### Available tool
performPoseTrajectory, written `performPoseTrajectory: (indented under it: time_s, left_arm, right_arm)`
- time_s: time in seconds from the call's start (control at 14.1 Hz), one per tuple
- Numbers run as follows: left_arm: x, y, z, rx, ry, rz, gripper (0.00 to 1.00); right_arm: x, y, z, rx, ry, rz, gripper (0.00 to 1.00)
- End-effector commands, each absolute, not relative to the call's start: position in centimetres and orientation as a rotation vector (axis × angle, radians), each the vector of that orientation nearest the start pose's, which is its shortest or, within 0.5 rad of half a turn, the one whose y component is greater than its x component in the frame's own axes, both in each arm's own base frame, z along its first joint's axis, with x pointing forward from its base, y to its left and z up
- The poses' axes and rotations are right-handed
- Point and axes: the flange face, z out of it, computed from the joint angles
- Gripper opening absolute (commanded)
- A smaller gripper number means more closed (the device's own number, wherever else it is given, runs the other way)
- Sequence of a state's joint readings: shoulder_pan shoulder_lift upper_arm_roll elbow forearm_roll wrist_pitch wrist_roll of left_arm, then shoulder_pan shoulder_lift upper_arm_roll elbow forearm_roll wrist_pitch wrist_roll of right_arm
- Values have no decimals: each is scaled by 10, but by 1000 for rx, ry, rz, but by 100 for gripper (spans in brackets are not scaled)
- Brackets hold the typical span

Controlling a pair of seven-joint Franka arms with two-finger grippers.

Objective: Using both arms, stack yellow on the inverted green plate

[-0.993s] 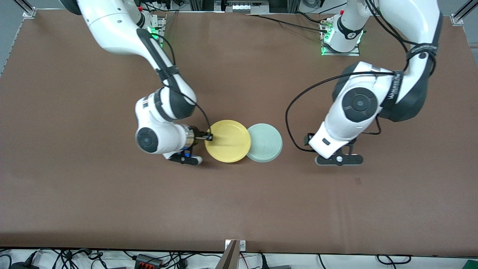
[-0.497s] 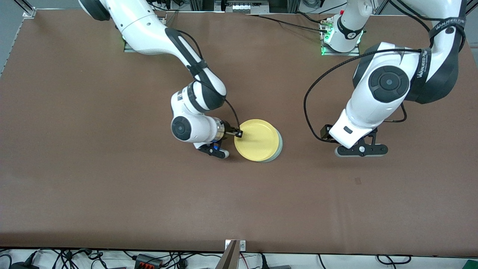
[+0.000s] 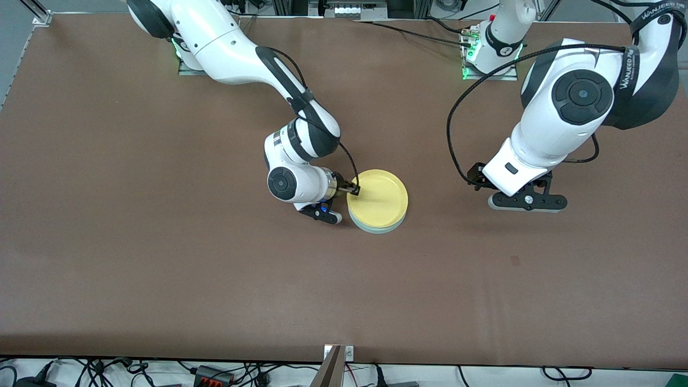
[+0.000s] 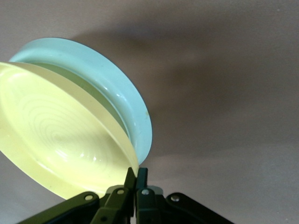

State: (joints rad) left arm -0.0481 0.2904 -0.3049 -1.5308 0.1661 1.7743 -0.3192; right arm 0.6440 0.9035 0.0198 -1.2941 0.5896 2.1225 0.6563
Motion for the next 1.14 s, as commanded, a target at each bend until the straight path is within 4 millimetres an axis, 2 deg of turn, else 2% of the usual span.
performPoseTrajectory:
  time_s: [0.0,0.07,0.14,0.21,0.28,0.35,0.43,0.5,0.57,0.64,0.71,0.85,0.92,1.06]
  left_arm:
    - [617,-163,499,-3109,132,25,100]
    - [621,-150,499,-3158,138,37,100]
    - [620,-148,500,-3226,178,54,100]
    - [620,-130,504,-3258,195,58,100]
    - [618,-108,517,-3246,236,17,100]
    - [611,-101,518,-3229,296,15,100]
    - [604,-80,528,-3218,274,-13,100]
    - [596,-84,539,-3199,295,-40,100]
    - [590,-84,548,-3152,311,-64,100]
    - [583,-73,567,-3112,288,-116,100]
    - [577,-69,569,-3109,281,-116,100]
    - [563,-48,563,-3108,242,-125,100]
    - [554,-43,556,-3117,227,-151,100]
    - [546,-35,553,-3113,218,-173,100]
  right_arm:
    - [576,478,202,-2680,488,518,0]
    - [575,480,202,-2679,485,521,0]
    - [575,480,202,-2677,486,522,0]
    - [576,479,203,-2676,488,520,0]
    - [576,479,203,-2676,488,520,0]
    - [576,479,202,-2677,486,521,0]
    - [576,479,202,-2677,488,521,31]
    - [577,478,202,-2676,490,521,99]
    - [577,480,205,-2672,504,519,100]
    - [579,481,212,-2668,517,506,100]
    - [582,479,219,-2677,510,486,100]
    - [590,472,247,-2742,442,393,100]
    - [596,466,264,-2783,401,325,100]
    - [614,438,293,-2849,372,248,100]
